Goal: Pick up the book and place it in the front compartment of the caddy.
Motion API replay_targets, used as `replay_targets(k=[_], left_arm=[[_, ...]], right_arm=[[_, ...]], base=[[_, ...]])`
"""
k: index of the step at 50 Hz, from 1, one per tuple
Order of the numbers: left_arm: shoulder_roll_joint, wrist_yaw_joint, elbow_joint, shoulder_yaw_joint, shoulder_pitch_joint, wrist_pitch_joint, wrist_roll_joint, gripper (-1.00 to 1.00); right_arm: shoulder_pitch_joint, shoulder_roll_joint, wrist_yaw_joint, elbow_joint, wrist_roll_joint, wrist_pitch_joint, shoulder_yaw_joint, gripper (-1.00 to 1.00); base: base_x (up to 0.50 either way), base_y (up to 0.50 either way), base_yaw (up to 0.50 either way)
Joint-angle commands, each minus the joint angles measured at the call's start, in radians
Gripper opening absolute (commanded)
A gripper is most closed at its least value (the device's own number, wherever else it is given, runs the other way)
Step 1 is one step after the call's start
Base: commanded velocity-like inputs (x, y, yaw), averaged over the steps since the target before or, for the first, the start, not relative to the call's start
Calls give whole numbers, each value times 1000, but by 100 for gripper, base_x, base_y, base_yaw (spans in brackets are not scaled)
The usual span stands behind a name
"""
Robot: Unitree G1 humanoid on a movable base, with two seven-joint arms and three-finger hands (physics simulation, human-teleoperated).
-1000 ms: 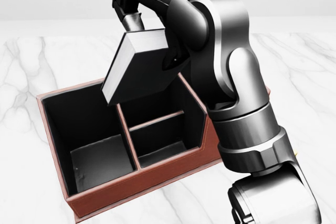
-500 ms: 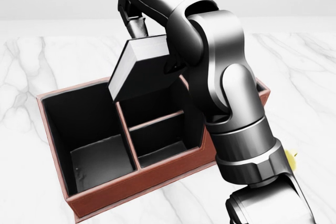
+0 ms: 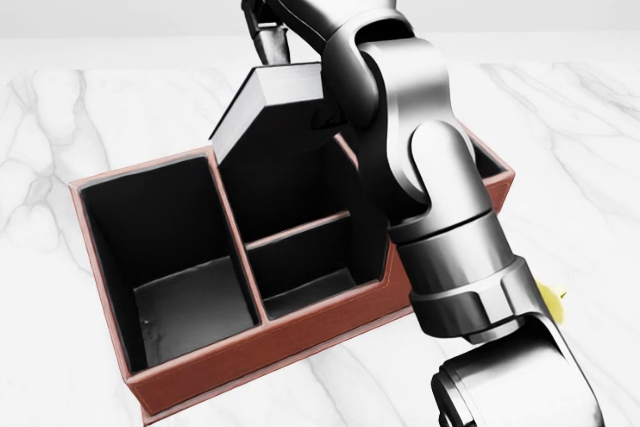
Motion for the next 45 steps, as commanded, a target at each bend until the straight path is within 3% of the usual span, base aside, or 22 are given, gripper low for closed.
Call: replay_targets(k=[1, 34, 45], left_arm=[[-4, -7, 1, 4, 1, 0, 0, 100], [-23, -27, 1, -6, 6, 0, 14, 100], [-4, -1, -8, -3, -1, 0, 0, 100]], right_arm=[[-13, -4, -115, 82, -1, 0, -4, -100], [61, 6, -139, 85, -57, 0, 7, -100], [62, 17, -168, 129, -47, 0, 12, -100]], base=[[0, 0, 0], [0, 0, 0], [0, 0, 0]])
